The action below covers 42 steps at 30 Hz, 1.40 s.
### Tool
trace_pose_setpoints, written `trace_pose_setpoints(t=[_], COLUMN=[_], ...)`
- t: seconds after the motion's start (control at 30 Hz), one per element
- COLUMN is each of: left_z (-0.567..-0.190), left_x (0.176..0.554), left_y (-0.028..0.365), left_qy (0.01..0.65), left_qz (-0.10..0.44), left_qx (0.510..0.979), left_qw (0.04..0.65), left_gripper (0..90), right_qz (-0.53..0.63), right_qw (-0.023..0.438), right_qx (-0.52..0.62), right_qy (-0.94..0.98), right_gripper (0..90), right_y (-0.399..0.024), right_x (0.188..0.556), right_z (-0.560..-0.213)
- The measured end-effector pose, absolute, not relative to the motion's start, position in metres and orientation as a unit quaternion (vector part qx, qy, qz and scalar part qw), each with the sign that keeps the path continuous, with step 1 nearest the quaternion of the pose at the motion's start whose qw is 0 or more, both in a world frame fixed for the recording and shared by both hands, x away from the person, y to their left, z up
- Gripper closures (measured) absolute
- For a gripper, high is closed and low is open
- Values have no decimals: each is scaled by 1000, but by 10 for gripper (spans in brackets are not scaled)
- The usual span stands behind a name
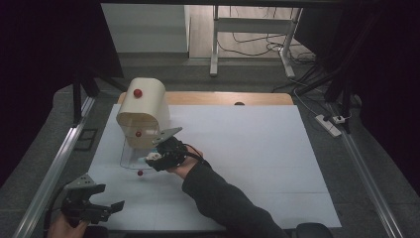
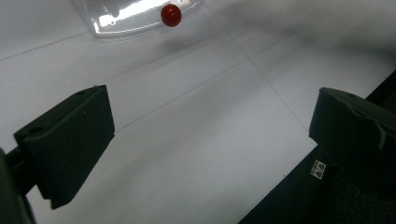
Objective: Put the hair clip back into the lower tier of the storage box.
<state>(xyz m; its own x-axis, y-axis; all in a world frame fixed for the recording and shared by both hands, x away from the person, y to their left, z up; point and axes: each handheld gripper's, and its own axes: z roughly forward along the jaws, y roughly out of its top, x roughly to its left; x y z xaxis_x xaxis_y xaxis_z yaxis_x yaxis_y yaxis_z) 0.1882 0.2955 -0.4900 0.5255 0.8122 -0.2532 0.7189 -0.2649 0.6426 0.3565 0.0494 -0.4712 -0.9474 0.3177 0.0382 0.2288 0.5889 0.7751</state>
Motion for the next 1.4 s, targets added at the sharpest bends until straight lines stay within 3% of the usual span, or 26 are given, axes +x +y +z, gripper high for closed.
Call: trace_pose_setpoints(t=[0.93,1.4], left_z=[-490,-490], left_x=[188,188], left_y=[295,295], left_qy=[484,485], left_qz=[63,64], left_qx=[793,793], left_qw=[365,364], left_gripper=[4,5], right_qz=[425,422], right_qw=[63,71], right_qx=[146,150], right_qy=[891,892], right_gripper=[375,249], right_y=[88,89], right_x=[358,361], right_z=[-487,-495])
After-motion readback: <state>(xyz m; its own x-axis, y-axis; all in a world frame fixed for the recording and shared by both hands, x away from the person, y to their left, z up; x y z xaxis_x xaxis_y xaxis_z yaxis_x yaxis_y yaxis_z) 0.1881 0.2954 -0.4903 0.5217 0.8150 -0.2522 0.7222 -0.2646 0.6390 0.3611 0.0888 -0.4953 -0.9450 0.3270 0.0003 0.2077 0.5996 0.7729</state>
